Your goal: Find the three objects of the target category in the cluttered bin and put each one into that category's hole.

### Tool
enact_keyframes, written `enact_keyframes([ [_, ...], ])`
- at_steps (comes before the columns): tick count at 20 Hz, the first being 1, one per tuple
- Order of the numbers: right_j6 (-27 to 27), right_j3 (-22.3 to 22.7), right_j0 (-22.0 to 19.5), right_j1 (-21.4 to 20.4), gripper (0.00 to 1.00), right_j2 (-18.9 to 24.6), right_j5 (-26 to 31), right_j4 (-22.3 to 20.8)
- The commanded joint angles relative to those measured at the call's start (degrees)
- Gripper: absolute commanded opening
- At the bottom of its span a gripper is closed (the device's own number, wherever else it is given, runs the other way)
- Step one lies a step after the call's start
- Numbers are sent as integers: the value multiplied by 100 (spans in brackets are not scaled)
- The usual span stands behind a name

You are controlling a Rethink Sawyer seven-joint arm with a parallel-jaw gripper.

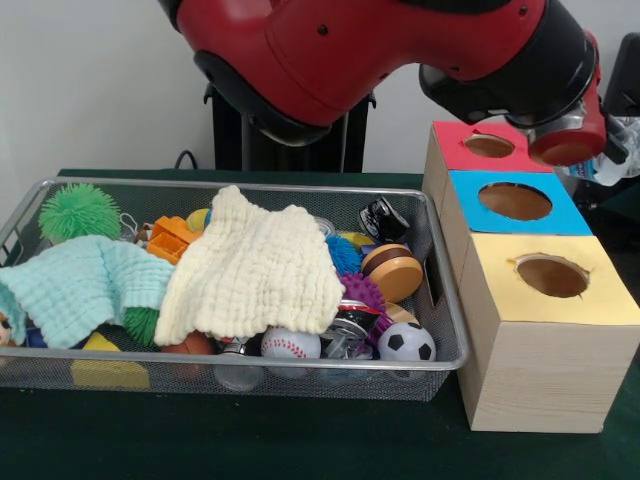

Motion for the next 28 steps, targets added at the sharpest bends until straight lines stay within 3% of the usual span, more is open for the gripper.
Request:
enact_keyframes([
  [1, 780, -115, 173, 46, 0, -574, 187, -384],
  [13, 531, -707, 354, 58, 0, -860, 434, -805],
  [18, 278, -995, 293, 130, 0, -777, 819, -862],
  [28, 471, -870, 167, 223, 0, -589, 990, -636],
])
